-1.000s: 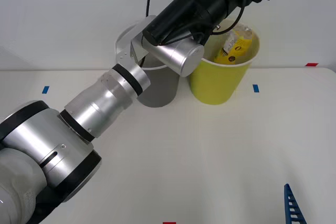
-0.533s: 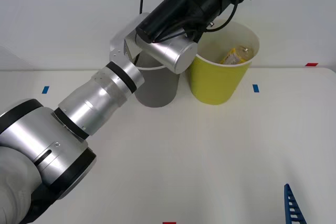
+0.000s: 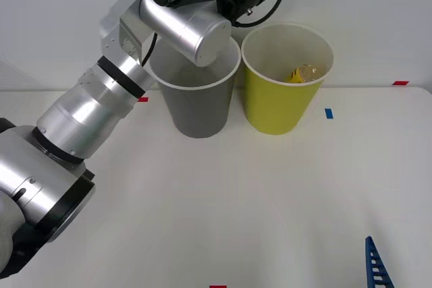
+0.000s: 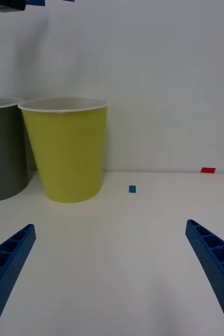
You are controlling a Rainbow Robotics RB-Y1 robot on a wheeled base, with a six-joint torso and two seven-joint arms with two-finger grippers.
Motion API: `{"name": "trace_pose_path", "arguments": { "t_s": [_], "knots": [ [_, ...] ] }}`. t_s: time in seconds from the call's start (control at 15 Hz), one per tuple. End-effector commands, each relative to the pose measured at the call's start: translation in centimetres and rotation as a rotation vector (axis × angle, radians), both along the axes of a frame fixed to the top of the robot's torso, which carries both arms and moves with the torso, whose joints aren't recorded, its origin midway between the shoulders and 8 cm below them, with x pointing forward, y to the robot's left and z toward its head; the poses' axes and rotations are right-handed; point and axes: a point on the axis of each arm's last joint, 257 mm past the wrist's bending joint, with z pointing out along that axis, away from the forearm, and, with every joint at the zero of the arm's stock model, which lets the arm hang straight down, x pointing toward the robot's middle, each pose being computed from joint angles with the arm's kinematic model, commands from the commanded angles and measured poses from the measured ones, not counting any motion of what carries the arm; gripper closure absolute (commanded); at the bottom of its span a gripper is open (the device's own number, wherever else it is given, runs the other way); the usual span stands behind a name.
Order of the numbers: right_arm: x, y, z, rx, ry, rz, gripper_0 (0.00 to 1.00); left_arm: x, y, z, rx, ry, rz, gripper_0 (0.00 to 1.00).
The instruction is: Put cans in the gray bin and PET bottles in the light green bin.
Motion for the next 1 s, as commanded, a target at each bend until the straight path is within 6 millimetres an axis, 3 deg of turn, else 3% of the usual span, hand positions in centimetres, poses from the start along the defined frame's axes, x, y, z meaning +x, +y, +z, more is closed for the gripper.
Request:
{"name": "trace_pose_path", "arguments": {
  "t_s": [0.07,0.27,0.4,1.0],
  "knots": [
    [0.0,0.0,0.0,0.000,0.000,0.000,0.00,-0.7,3.5,0.0,0.028,0.005,0.045,0.00],
    [0.0,0.0,0.0,0.000,0.000,0.000,0.00,-1.5,7.3,-1.2,0.024,-0.041,0.109,0.00],
    [0.0,0.0,0.0,0.000,0.000,0.000,0.00,-3.2,9.7,-1.9,0.003,-0.029,0.113,0.00],
    [0.0,0.0,0.0,0.000,0.000,0.000,0.00,-12.8,23.0,-6.0,-0.038,-0.029,0.265,0.00]
  ]
}}
